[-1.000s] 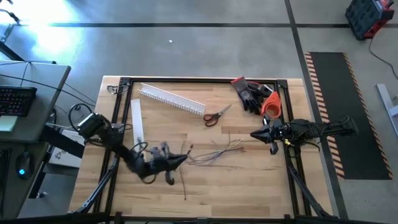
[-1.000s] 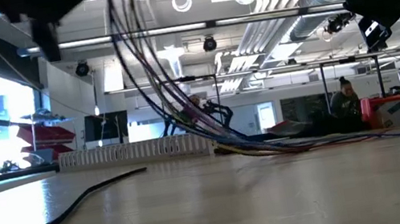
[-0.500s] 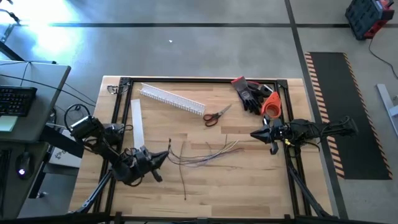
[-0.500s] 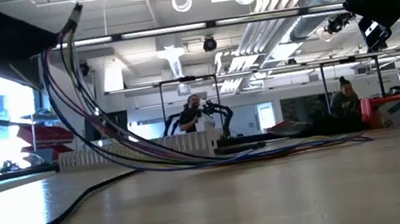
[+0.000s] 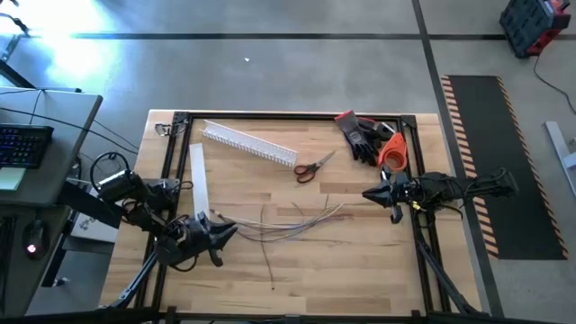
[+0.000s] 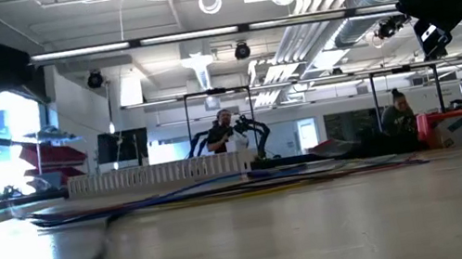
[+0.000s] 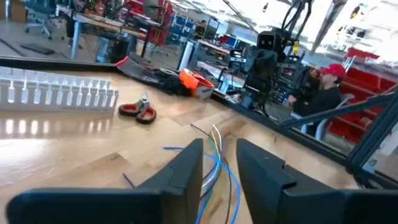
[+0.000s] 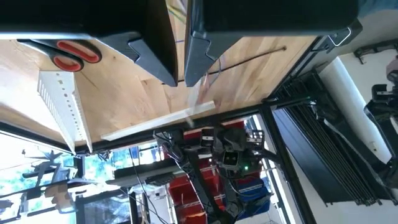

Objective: Ziptie cables
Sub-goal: Wrap the black zip tie on the cables

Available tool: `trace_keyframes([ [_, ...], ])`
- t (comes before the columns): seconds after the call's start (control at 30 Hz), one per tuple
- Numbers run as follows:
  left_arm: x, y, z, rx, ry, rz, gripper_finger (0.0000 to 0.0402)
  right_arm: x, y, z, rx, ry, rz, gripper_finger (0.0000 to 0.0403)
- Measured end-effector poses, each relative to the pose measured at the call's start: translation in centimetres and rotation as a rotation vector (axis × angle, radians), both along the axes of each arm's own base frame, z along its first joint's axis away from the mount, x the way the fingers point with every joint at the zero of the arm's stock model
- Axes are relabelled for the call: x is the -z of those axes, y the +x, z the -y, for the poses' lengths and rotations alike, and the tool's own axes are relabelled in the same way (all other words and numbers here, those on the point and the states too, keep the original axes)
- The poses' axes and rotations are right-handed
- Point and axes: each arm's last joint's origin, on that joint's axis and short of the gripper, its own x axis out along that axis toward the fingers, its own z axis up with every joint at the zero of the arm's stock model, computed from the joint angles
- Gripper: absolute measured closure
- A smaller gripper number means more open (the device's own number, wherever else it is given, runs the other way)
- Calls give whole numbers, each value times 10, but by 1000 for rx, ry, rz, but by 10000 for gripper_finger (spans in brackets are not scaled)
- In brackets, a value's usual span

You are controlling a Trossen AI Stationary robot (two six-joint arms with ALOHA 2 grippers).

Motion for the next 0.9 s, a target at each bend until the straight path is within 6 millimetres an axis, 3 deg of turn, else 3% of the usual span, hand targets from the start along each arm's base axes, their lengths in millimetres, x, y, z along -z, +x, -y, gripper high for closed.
trace_keyframes([
  [0.23,-9,6,-4,-35,-19,13,274,0,0,0,0,7,0,387],
  [0.57,-35,56,-44,-20,81,-7,271,-6,0,0,1,10,63,387],
  [0.7,-28,78,-77,92,5,-141,271,-7,0,0,2,11,67,387],
  [0.9,-30,108,-120,224,-150,-588,271,-7,0,0,2,-6,68,387],
])
